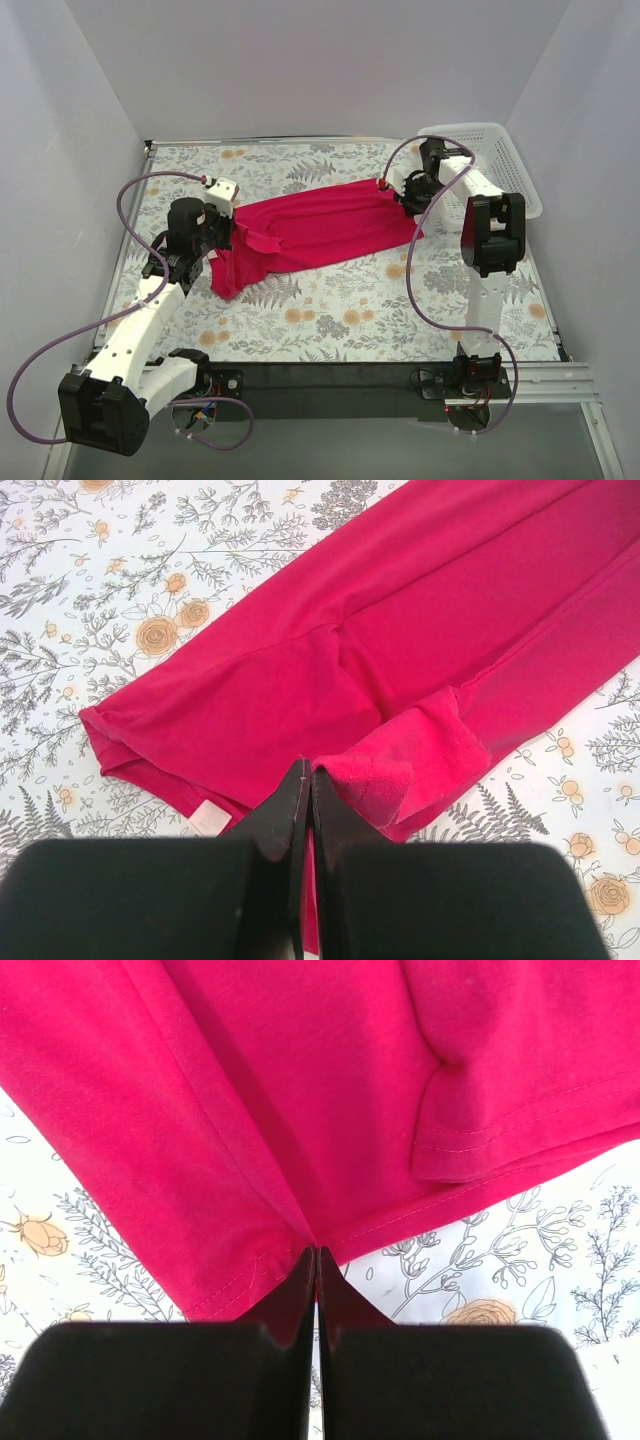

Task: Fold and stack the t-shirts
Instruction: Fold the tshirt

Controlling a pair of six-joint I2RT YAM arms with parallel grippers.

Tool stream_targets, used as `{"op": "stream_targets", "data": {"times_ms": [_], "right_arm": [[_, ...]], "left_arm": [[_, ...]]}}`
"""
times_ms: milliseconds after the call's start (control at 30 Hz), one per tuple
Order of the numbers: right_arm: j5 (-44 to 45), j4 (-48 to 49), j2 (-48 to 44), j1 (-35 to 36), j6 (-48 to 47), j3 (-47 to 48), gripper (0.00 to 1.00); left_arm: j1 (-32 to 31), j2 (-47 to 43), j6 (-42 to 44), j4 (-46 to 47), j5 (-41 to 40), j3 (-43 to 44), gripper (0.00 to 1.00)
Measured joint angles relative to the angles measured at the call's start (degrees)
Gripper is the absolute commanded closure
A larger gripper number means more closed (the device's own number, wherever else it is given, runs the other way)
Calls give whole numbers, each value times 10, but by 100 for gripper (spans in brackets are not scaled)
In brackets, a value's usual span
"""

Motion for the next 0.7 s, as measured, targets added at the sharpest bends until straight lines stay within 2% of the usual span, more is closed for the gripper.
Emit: {"op": "stream_targets", "data": {"times_ms": [67, 133, 200, 267, 367, 533, 700], "right_arm": [[0, 0, 5, 0, 3, 7, 97], [0, 0, 9, 0, 7, 11, 86], [1, 0, 16, 0, 16, 18, 70], [2, 4, 19, 0, 26, 22, 68], [-5, 7, 18, 0, 48, 22, 56], [-30, 11, -4, 3, 68, 16, 54], [-109, 27, -103, 16, 62, -58, 54]], "left_arm": [[0, 0, 0, 3, 0, 0, 100], [0, 0, 2, 4, 0, 0, 100], [0, 0, 2, 5, 0, 0, 100], [0, 2, 2, 7, 2, 0, 100], [0, 9, 2, 13, 3, 0, 100], [0, 26, 5, 22, 3, 0, 100], [0, 41, 13, 31, 2, 0, 100]]}}
